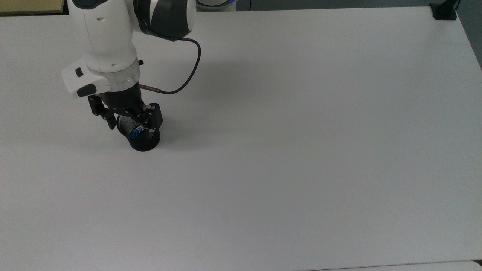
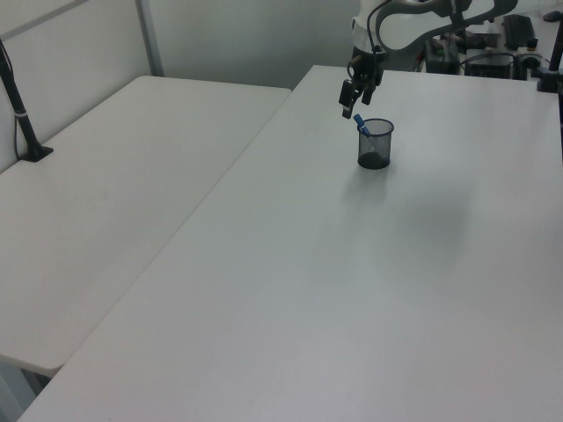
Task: Remove the marker
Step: 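Move the gripper over the cup and lower it to the marker cap, then close the gripper on the blue-capped marker inside the cup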
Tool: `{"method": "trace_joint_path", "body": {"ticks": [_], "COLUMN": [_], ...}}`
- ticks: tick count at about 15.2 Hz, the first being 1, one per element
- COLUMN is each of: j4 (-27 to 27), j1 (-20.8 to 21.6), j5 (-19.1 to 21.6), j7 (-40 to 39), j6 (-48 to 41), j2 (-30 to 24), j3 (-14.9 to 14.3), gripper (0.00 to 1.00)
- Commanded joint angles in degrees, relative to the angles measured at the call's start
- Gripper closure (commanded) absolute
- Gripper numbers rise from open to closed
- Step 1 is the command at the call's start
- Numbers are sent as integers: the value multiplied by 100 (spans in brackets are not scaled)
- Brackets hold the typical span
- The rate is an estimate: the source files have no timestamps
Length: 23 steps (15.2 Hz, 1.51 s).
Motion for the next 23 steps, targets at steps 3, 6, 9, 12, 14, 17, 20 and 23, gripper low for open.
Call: {"method": "trace_joint_path", "body": {"ticks": [3, 6, 9, 12, 14, 17, 20, 23], "j4": [-26, -18, -18, -18, -18, -18, -9, 193], "j1": [53, 62, 70, 62, 62, 53, 35, 9], "j5": [83, 57, 57, 57, 66, 66, 66, 109], "j7": [-164, -181, -391, -550, -603, -603, -594, -586], "j6": [91, 91, 91, 91, 91, 91, 91, 56], "j2": [73, 134, 179, 179, 170, 170, 135, 56], "j3": [-26, -17, -17, -8, -8, -17, -17, -25], "gripper": [22, 32, 60, 81, 93, 100, 100, 100]}}
